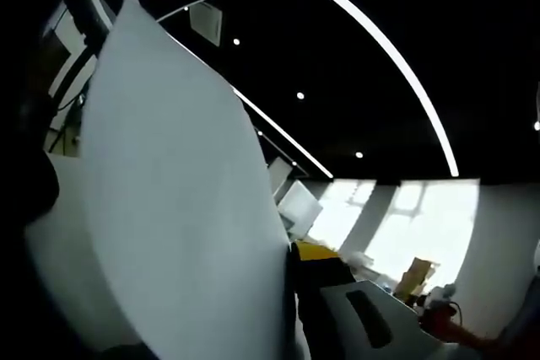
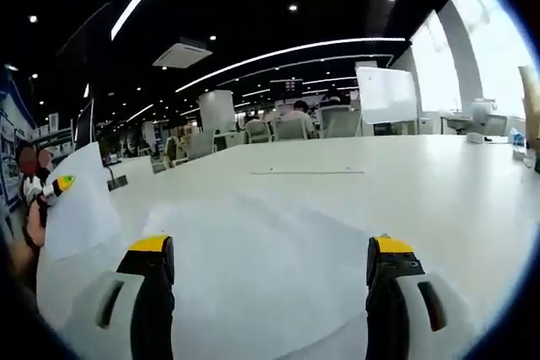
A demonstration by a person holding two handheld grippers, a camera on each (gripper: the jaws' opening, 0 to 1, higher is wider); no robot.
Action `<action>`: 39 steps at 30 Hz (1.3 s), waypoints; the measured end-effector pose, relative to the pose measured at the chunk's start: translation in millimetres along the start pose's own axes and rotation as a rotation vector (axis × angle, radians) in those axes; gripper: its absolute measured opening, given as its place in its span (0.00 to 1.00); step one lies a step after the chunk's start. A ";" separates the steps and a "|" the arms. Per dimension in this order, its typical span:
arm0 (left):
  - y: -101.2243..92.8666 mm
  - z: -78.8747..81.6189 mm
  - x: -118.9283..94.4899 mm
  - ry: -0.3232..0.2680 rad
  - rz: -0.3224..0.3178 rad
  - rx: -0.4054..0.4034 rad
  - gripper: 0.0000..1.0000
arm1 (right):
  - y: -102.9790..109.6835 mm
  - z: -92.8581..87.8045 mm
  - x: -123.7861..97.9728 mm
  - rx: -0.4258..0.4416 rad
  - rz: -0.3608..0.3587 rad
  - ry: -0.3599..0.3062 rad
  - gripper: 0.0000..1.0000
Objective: Organize the stack of printing papers by aligning and flattening the scattered papers on the table
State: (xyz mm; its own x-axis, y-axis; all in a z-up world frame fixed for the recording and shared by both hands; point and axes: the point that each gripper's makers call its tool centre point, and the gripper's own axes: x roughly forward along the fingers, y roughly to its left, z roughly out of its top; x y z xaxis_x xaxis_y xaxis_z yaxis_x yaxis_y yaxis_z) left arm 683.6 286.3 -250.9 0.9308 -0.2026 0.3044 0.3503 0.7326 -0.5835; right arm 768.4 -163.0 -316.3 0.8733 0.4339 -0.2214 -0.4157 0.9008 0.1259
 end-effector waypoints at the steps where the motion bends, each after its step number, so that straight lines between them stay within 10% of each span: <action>1: 0.0 0.0 0.0 0.000 0.000 0.000 0.07 | 0.8 -1.3 -0.8 -0.006 -0.001 0.004 0.90; 16: 0.8 -0.7 -0.3 0.004 0.001 0.000 0.07 | 1.6 -30.8 -19.1 -0.157 -0.039 0.112 0.90; 39: 0.0 -0.8 0.0 0.004 -0.001 0.001 0.07 | -12.4 -43.3 -16.0 -0.097 -0.048 0.193 0.90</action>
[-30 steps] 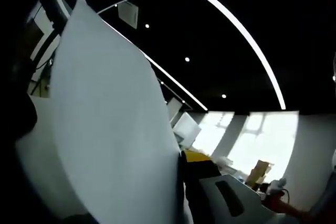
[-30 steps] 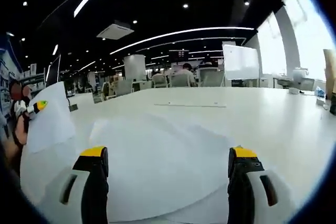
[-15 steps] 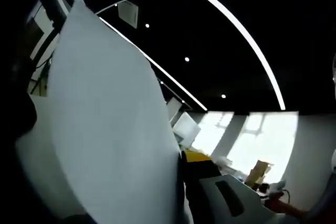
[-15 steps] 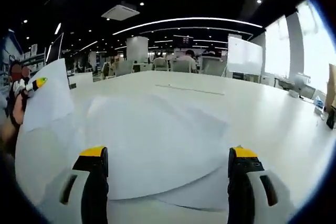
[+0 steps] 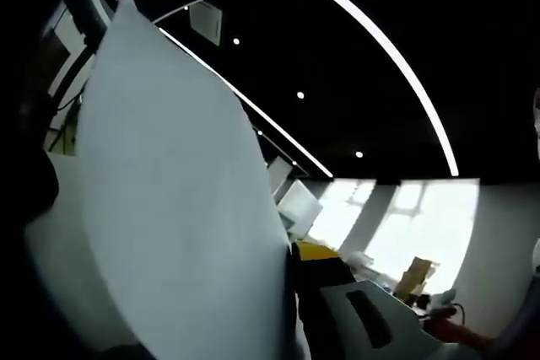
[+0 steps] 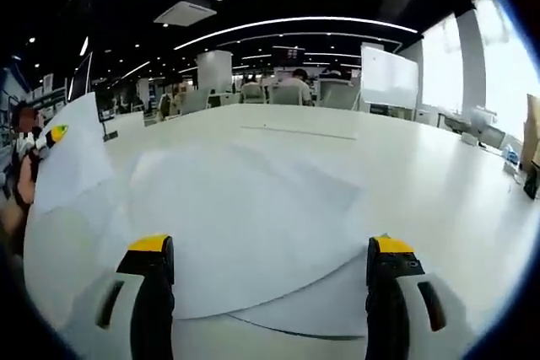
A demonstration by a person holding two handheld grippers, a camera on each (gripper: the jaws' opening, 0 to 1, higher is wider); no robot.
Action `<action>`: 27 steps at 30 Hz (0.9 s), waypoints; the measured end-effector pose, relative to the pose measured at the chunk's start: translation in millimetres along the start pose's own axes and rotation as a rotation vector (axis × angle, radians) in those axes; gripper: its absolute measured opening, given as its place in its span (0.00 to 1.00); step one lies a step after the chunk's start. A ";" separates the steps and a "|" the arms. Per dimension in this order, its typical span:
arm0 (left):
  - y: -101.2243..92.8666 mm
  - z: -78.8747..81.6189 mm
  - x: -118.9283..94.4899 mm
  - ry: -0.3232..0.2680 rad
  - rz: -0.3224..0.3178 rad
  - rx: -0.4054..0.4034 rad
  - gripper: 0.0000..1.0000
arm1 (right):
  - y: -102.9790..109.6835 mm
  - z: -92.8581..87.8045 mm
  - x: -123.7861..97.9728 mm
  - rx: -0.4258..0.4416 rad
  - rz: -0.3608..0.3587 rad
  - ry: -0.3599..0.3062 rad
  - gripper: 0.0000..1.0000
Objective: Organize the stack of printing papers by aligning and flattening the scattered papers on the table
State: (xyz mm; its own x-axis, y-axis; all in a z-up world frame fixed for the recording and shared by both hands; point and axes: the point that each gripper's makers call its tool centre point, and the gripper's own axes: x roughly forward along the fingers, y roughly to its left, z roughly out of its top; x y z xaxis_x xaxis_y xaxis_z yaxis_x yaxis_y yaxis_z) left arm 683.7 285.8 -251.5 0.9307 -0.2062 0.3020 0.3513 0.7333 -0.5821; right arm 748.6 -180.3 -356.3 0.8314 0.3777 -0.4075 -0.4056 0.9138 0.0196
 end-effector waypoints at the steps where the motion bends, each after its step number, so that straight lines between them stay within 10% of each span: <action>1: -0.3 0.0 -0.1 -0.001 0.000 0.000 0.07 | 0.0 0.0 0.2 0.002 0.001 0.000 0.90; 27: 0.1 0.3 -0.5 -0.003 -0.002 -0.001 0.07 | 31.7 1.8 -2.1 -0.092 0.126 -0.032 0.52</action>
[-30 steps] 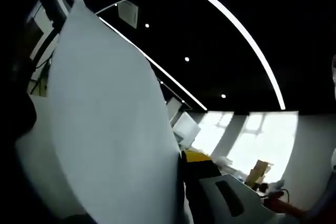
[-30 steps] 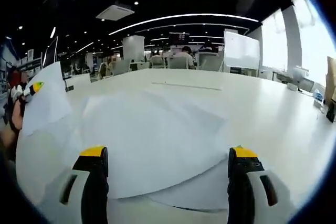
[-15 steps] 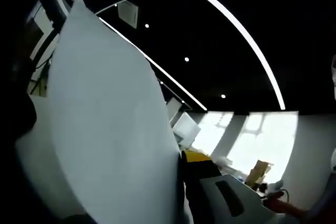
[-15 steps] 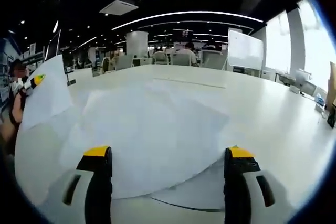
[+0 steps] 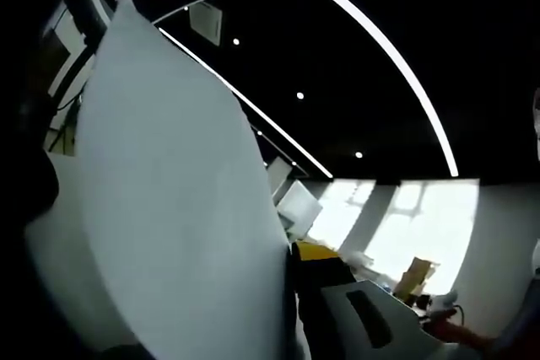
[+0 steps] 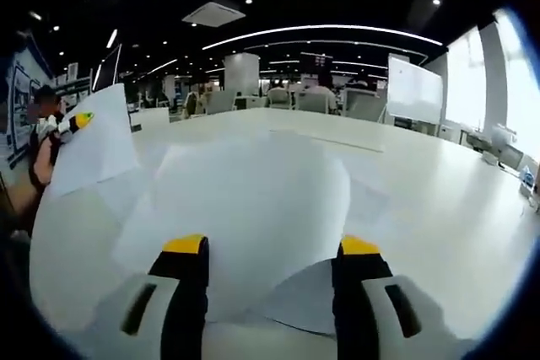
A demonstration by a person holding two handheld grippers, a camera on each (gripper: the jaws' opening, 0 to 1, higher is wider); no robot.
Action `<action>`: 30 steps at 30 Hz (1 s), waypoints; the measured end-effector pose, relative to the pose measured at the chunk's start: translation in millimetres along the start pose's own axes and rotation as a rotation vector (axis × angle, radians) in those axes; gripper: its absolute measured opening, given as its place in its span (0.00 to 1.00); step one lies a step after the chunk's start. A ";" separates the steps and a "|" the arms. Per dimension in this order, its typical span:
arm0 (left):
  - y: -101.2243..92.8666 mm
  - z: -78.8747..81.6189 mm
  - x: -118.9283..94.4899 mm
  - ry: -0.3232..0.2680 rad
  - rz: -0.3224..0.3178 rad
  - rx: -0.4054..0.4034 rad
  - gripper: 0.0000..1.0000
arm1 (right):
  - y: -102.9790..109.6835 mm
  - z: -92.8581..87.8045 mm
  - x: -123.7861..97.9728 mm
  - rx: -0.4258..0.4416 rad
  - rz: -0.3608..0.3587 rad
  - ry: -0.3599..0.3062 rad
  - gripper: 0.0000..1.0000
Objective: Organize the stack of printing papers by aligning and flattening the scattered papers on the table
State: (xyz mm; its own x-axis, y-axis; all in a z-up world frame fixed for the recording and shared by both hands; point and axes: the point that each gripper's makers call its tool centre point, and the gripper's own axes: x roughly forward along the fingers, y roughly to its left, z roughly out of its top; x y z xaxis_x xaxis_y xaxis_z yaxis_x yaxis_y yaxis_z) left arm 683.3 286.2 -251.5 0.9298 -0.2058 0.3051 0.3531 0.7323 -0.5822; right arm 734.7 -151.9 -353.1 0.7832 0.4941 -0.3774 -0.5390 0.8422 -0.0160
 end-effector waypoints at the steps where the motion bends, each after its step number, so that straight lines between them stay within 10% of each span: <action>1: -0.1 0.0 0.0 0.000 0.000 0.000 0.07 | 0.5 0.2 0.0 -0.004 0.000 -0.001 0.52; 18: -1.3 -0.6 0.2 0.001 0.001 0.002 0.07 | -2.2 12.6 -3.7 -0.232 -0.089 -0.072 0.55; 30: -0.2 -1.1 0.5 0.003 0.003 0.005 0.07 | 15.4 9.6 0.2 -0.243 -0.007 -0.058 0.31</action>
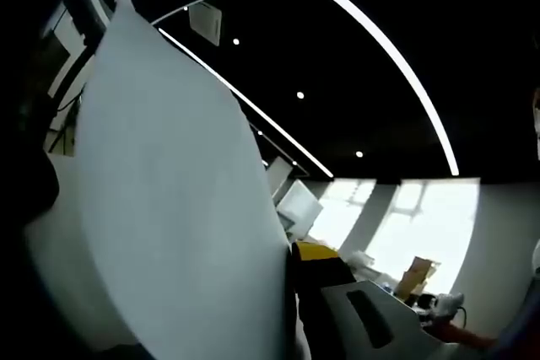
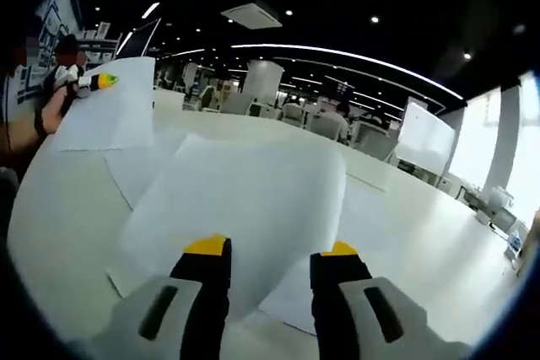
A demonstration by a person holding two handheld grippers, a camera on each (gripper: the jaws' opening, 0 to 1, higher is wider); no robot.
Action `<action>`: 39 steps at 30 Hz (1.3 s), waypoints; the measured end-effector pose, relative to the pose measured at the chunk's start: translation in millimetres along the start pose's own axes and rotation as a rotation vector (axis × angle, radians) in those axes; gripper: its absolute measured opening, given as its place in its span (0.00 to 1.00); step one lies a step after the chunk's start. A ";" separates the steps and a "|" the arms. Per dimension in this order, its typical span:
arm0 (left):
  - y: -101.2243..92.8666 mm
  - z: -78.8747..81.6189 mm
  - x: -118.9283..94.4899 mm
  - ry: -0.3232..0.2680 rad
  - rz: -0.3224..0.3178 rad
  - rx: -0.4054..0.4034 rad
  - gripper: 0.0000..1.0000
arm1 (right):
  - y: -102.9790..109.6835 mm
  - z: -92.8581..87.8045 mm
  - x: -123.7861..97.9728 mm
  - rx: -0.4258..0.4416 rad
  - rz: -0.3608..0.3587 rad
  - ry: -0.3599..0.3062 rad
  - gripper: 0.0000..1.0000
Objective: Organize the stack of printing papers by aligning and flattening the scattered papers on the table
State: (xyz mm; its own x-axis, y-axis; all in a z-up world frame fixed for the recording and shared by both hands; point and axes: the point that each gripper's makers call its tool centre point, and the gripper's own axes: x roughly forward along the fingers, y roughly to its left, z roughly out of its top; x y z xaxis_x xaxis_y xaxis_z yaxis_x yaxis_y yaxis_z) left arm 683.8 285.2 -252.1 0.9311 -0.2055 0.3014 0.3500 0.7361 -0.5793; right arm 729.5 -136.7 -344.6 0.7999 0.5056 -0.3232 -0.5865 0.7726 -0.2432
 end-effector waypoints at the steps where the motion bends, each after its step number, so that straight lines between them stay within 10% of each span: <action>1: 0.0 0.0 0.0 0.000 0.001 0.000 0.07 | 0.5 0.0 0.0 0.003 0.002 0.001 0.31; 25: 1.6 2.3 -0.3 -0.009 0.000 -0.007 0.08 | -3.0 0.8 -4.0 0.025 -0.011 0.012 0.00; 39: -0.4 0.3 0.3 -0.005 -0.003 -0.005 0.08 | -0.9 18.7 -9.5 0.206 0.040 -0.079 0.00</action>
State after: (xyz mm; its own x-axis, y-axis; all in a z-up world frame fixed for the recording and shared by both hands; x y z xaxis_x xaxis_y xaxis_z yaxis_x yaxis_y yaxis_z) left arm 683.9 285.1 -251.5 0.9295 -0.2044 0.3070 0.3533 0.7322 -0.5823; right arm 724.8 -135.0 -324.3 0.7888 0.5596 -0.2543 -0.5861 0.8094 -0.0372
